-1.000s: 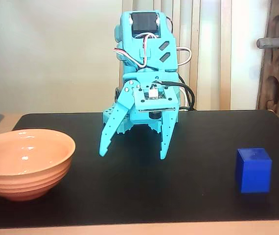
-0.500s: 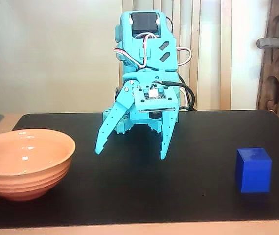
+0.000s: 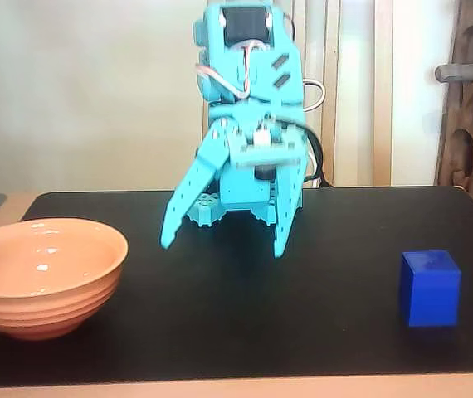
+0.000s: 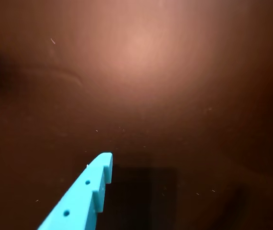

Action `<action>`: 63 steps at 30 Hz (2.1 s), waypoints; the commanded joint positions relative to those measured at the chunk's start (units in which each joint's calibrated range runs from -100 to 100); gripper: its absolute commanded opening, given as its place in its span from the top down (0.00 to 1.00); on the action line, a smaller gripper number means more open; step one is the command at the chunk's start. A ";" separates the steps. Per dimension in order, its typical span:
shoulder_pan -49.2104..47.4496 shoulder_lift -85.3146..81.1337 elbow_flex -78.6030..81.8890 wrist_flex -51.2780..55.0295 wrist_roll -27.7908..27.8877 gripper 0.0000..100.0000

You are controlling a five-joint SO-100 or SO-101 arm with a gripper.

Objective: Place the blue cube in the orange bowl.

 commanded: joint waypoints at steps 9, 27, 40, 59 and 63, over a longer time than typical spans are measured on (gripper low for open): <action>-0.46 19.56 -27.01 1.83 -0.10 0.59; -4.07 43.33 -56.86 9.15 -0.42 0.59; -11.59 51.69 -63.94 8.63 -3.57 0.59; -25.83 60.29 -64.21 -0.52 -8.24 0.59; -27.24 61.23 -63.94 -3.22 -9.92 0.59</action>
